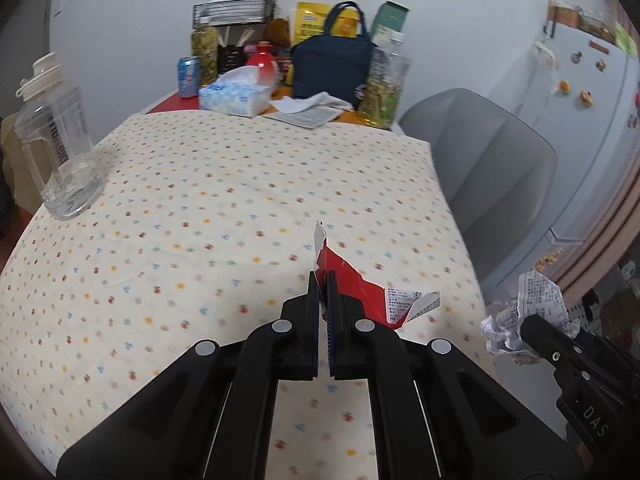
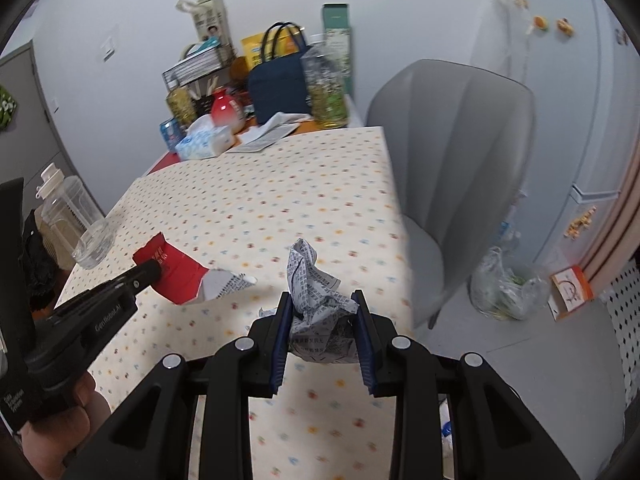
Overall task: Collect trash
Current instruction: 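Carry the foil and red wrapper over to the trash bin with both grippers, then open the right gripper over the bin to drop the foil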
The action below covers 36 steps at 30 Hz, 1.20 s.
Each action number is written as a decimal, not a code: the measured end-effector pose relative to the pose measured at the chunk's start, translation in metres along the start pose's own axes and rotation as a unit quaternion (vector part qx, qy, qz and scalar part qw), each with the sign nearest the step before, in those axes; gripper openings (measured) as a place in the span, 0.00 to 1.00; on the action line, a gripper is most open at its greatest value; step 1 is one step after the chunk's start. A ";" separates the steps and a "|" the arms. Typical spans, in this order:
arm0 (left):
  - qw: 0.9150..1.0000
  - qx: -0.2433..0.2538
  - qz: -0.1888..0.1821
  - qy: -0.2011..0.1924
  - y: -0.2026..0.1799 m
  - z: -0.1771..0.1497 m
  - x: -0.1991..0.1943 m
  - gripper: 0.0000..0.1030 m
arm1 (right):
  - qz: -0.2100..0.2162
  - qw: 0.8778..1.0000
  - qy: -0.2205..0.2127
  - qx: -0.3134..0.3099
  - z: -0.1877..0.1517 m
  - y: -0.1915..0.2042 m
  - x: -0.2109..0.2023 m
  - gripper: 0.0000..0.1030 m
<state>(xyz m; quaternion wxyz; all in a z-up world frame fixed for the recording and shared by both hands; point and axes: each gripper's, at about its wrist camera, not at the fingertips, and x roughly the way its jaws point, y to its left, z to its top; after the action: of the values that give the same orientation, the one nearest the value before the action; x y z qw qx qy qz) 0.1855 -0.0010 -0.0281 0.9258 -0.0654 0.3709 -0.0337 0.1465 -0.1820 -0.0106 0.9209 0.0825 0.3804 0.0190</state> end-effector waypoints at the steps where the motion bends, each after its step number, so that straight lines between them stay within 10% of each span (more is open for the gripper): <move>1: 1.000 0.005 -0.004 0.000 -0.007 -0.002 -0.001 0.04 | -0.004 1.000 -0.002 0.004 -0.002 -0.006 -0.004 0.29; 28: 0.982 0.142 -0.119 0.045 -0.195 -0.059 0.008 0.04 | -0.135 0.977 -0.004 0.166 -0.080 -0.212 -0.071 0.30; 36: 0.974 0.172 -0.132 0.064 -0.232 -0.078 0.016 0.04 | -0.164 0.964 0.008 0.208 -0.108 -0.256 -0.071 0.57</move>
<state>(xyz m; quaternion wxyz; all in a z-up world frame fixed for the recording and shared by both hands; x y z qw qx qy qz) 0.1394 -0.2401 -0.0610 0.8848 0.0490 0.4061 -0.2234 0.0131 -0.4267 -0.0786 0.8710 0.2087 0.3915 -0.2112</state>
